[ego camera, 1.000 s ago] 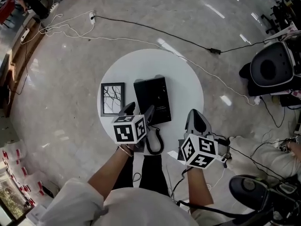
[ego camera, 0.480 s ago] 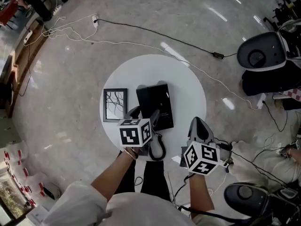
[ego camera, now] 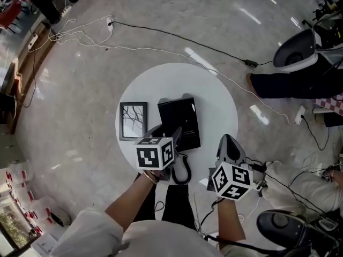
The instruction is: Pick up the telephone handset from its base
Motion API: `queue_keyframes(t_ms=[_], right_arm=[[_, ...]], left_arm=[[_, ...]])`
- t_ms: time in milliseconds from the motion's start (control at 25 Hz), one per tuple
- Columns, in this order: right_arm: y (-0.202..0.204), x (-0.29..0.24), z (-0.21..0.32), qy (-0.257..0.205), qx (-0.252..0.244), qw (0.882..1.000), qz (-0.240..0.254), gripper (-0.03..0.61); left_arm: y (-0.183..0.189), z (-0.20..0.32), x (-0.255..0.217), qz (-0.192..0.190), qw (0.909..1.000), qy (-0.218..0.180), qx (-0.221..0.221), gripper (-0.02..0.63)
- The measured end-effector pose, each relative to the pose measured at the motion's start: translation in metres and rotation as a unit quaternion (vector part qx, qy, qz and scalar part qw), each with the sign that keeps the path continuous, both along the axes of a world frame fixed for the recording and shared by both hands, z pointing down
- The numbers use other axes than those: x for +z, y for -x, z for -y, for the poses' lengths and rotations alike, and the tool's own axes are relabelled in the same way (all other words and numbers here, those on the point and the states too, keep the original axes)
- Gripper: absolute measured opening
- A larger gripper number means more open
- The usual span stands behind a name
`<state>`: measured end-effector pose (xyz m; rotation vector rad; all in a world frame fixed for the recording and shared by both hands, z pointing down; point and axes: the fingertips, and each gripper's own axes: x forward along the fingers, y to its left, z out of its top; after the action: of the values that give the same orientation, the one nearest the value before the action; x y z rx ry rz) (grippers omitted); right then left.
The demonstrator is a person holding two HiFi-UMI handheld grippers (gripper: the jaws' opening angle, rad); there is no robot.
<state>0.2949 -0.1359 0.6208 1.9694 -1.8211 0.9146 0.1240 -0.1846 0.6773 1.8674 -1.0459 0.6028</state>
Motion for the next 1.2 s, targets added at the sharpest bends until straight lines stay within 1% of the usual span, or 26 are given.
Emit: queue_keyframes(t_ms=[120, 160, 280, 440, 760, 1200], right_arm=[[0.003, 0.002, -0.001, 0.003, -0.002, 1.0, 0.001, 0.025], [0.004, 0.002, -0.001, 0.003, -0.003, 1.0, 0.001, 0.025], [0.007, 0.002, -0.003, 0.004, -0.004, 1.0, 0.001, 0.025], [0.005, -0.001, -0.003, 0.002, -0.002, 1.0, -0.001, 0.025], [0.009, -0.001, -0.007, 0.002, -0.005, 1.0, 0.001, 0.025], [0.02, -0.012, -0.002, -0.01, -0.013, 1.0, -0.001, 0.025]], left_arm=[[0.002, -0.001, -0.004, 0.001, 1.0, 0.0, -0.007, 0.195], [0.003, -0.001, -0.004, -0.001, 1.0, 0.001, -0.008, 0.192], [0.004, -0.001, -0.006, -0.005, 0.9999, 0.006, -0.01, 0.19], [0.001, -0.003, -0.01, -0.01, 0.9999, 0.003, -0.007, 0.189], [0.003, -0.007, -0.017, -0.036, 0.9993, -0.003, -0.01, 0.187], [0.01, -0.005, -0.04, -0.059, 0.9979, -0.025, -0.009, 0.187]])
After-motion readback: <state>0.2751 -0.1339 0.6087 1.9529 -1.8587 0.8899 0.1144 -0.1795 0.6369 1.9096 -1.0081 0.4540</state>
